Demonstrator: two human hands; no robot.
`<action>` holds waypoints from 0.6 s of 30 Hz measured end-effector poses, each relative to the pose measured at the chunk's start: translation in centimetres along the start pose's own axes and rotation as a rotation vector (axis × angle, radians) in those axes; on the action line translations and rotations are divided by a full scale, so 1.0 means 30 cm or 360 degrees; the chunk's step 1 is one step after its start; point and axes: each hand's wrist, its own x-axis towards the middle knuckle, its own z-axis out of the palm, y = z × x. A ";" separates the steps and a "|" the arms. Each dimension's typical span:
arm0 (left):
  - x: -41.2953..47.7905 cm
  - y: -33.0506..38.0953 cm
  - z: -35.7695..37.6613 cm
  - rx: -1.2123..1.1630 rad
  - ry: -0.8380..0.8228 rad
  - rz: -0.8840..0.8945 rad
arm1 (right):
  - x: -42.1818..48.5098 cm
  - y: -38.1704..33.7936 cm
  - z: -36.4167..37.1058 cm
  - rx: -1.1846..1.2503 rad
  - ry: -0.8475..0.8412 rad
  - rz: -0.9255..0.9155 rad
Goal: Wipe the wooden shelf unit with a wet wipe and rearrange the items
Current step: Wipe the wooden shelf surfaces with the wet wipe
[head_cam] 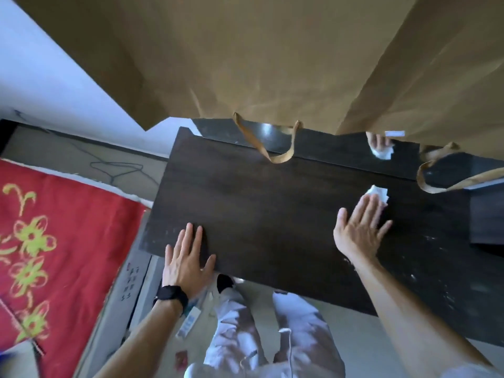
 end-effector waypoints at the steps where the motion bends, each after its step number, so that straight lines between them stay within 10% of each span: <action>1: -0.021 -0.072 0.001 -0.0029 0.0021 -0.0098 | -0.049 -0.087 0.033 0.0000 0.0013 -0.0076; 10: -0.050 -0.438 -0.019 -0.0211 -0.0150 -0.0220 | -0.600 -0.666 0.258 -0.0201 -0.0378 -0.1798; 15: -0.048 -0.493 -0.003 -0.0410 -0.0083 -0.0094 | -0.299 -0.845 0.226 -0.0270 -0.0120 -0.0970; 18: -0.054 -0.527 0.015 -0.0453 -0.0085 -0.0051 | -0.328 -1.070 0.268 -0.0243 -0.0125 -0.1037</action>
